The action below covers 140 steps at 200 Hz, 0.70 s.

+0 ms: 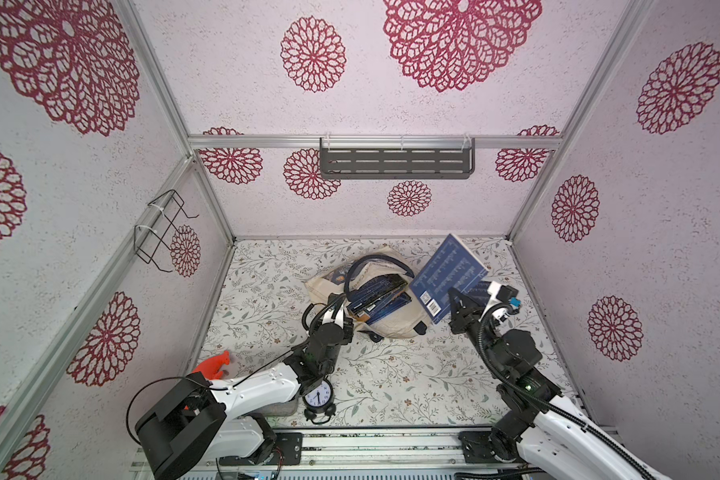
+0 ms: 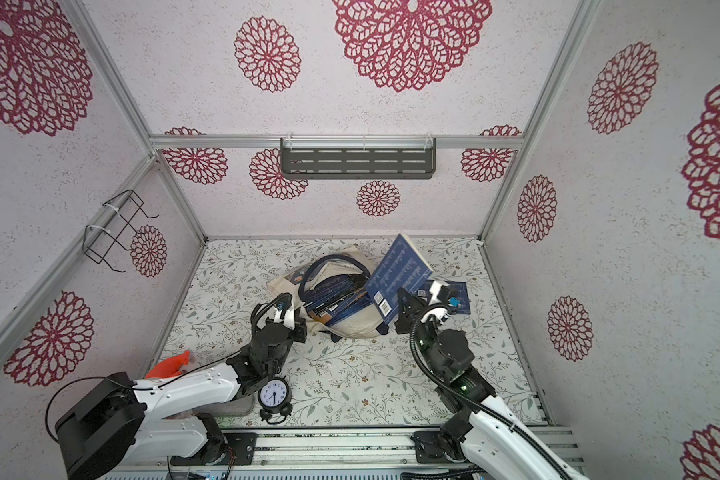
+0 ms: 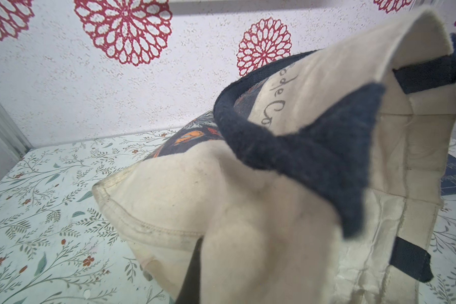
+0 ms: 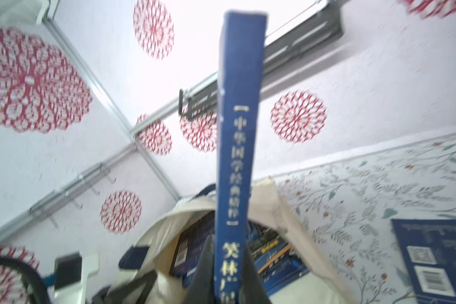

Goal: Take out the books from the canvas bag
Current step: Place the book on the book.

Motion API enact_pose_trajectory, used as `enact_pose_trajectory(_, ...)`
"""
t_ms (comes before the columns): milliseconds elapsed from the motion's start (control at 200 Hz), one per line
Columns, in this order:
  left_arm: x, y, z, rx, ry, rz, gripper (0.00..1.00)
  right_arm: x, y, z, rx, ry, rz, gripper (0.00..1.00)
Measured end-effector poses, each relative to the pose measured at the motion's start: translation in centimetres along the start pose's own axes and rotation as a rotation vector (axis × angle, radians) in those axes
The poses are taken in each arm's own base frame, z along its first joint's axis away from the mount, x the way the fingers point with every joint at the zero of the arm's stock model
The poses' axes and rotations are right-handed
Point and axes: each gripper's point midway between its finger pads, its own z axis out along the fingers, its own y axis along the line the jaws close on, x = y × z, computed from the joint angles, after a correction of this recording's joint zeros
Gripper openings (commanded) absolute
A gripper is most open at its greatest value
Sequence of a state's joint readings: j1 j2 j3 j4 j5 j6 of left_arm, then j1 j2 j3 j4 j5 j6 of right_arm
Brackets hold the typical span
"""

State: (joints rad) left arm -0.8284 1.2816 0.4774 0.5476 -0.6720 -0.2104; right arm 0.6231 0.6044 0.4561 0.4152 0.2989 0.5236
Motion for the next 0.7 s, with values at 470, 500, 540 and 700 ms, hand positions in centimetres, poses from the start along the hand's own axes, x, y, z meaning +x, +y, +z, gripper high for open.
enact_pose_trajectory(470, 0.0, -0.1, 0.0, 0.003, 0.000, 0.016, 0.00, -0.7, -14.4, 0.7, 0.479, -0.227, 0.264, 0.00)
enact_pose_trajectory(500, 0.0, -0.1, 0.0, 0.004, 0.000, 0.017, 0.00, -0.1, -15.6, 0.7, 0.510, -0.226, 0.293, 0.00)
enact_pose_trajectory(540, 0.0, -0.1, 0.0, 0.004, 0.001, 0.018, 0.00, 0.6, -16.9, 0.8, 0.538, -0.224, 0.330, 0.00)
enact_pose_trajectory(700, 0.0, -0.1, 0.0, 0.007, 0.000, 0.019, 0.00, 2.6, -20.5, 1.2, 0.614, -0.233, 0.458, 0.00)
